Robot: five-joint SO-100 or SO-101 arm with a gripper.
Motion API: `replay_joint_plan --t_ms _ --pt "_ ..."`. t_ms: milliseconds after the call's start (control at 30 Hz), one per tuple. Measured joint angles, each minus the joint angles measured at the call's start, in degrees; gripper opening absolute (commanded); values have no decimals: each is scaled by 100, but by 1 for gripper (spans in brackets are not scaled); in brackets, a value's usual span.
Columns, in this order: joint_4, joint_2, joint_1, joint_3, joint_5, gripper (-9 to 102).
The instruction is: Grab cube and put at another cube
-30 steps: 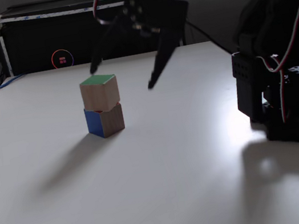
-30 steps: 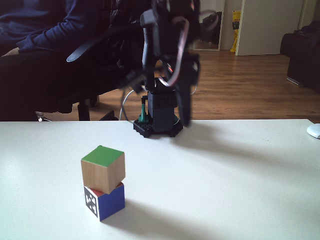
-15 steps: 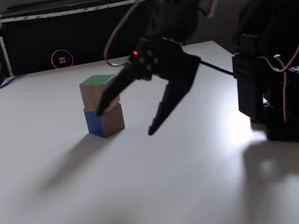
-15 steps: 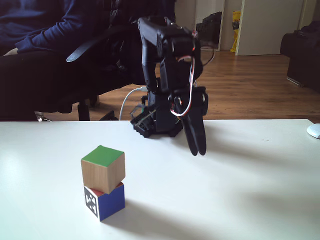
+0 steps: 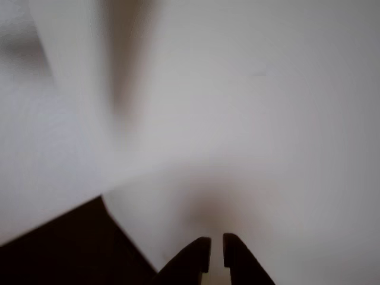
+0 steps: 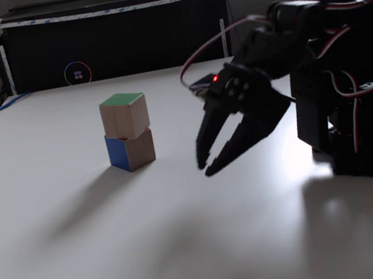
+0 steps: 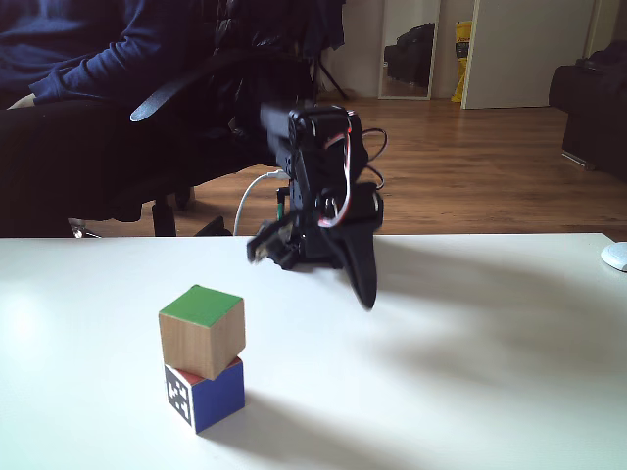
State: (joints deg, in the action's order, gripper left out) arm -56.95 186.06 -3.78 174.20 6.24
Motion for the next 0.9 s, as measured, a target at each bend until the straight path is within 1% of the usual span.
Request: replay_joint_plan --t_ms 200,400,533,600,667,900 --pt "-976 167 9 -44 -44 0" --pt "-1582 220 -105 -132 -492 0" --pt "-1661 220 79 -132 -826 0" --pt "-1661 220 334 -132 -993 0" --pt "-1661 220 396 -132 -1072 0" --pt "-1652 220 1116 -132 -1222 0"
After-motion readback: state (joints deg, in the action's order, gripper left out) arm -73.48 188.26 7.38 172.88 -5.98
